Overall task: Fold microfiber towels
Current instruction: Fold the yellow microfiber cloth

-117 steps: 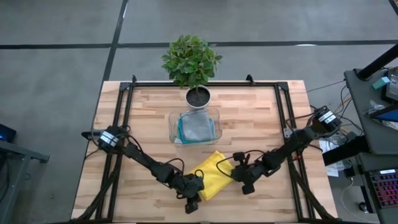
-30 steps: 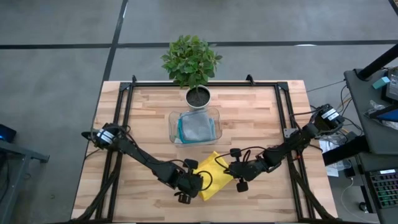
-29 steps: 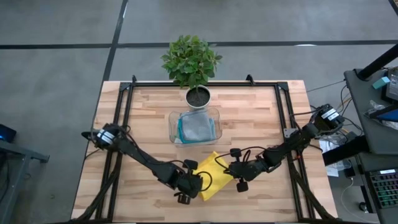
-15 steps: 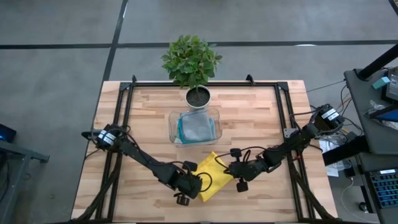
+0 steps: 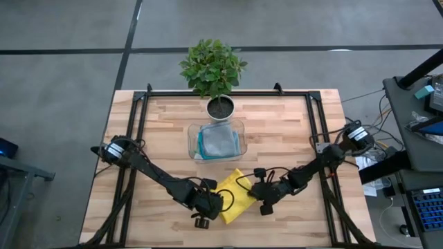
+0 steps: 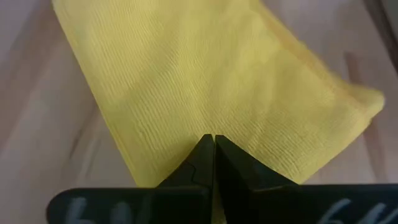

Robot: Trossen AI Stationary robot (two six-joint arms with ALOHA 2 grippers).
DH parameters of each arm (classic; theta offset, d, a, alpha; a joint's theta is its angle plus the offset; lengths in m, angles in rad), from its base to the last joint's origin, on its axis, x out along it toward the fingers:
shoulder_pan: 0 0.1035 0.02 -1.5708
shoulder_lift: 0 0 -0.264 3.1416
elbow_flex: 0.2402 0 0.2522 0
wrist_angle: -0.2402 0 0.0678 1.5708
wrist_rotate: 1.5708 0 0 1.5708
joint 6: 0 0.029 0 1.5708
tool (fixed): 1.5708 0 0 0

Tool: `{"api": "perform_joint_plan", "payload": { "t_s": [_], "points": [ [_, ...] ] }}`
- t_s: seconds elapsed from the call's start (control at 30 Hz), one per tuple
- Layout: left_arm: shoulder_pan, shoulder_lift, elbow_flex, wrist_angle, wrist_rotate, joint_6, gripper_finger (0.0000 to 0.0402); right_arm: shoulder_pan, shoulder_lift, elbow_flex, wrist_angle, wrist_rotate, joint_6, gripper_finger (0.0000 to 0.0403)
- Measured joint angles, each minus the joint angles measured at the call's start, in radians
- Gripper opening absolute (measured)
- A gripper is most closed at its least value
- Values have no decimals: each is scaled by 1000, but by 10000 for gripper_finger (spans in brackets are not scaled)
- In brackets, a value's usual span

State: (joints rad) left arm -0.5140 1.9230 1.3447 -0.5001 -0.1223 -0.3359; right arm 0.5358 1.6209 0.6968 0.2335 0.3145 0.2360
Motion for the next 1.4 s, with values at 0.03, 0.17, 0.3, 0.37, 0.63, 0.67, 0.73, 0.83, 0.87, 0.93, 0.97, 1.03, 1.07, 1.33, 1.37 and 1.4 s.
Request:
{"api": "perform_joint_plan", "payload": {
  "t_s": [0.03, 0.17, 0.3, 0.37, 0.63, 0.67, 0.73, 0.83, 0.87, 0.93, 0.97, 1.03, 1.07, 1.33, 1.37, 1.4],
  "points": [
    [0, -11, 1, 0, 0, -1, 119, 0, 11, 0, 1, 0, 0, 9],
    [0, -43, 3, 50, -26, -32, 119, 0, 31, 0, 8, -13, 29, 9],
    [-1, -44, -13, 219, -136, -51, 118, 0, 32, 0, 10, -26, 33, 9],
    [-3, -27, -22, 324, -178, -52, 118, 0, 25, 0, 4, -26, 33, 9],
    [-20, 40, -25, 396, -224, -96, 71, 0, -24, 1, 32, -1, 34, 9],
    [-21, 48, -25, 395, -224, -104, 60, 0, -24, 1, 46, 20, 34, 9],
    [-24, 64, -25, 400, -224, -112, 40, -3, -16, 1, 86, 65, 34, 9],
    [-29, 76, -26, 413, -223, -131, 11, -17, 19, 1, 148, 116, 36, 9],
    [-30, 84, -25, 422, -217, -140, 6, -21, 33, 1, 165, 128, 43, 9],
    [-35, 94, -25, 418, -206, -157, 4, -31, 63, 1, 200, 140, 61, 9],
    [-36, 103, -25, 418, -197, -163, 4, -35, 80, 1, 225, 142, 65, 9],
    [-37, 118, -25, 422, -190, -180, 2, -36, 101, 1, 228, 166, 83, 9],
    [-38, 121, -26, 421, -178, -182, 1, -37, 113, 0, 224, 184, 90, 9],
    [-38, 135, -37, 435, -111, -234, 0, -66, 131, 0, 170, 221, 112, 9],
    [-40, 135, -40, 432, -102, -244, 0, -71, 132, 0, 161, 221, 118, 9],
    [-40, 135, -41, 429, -92, -258, 0, -74, 132, 1, 151, 221, 123, 9]
  ]
}}
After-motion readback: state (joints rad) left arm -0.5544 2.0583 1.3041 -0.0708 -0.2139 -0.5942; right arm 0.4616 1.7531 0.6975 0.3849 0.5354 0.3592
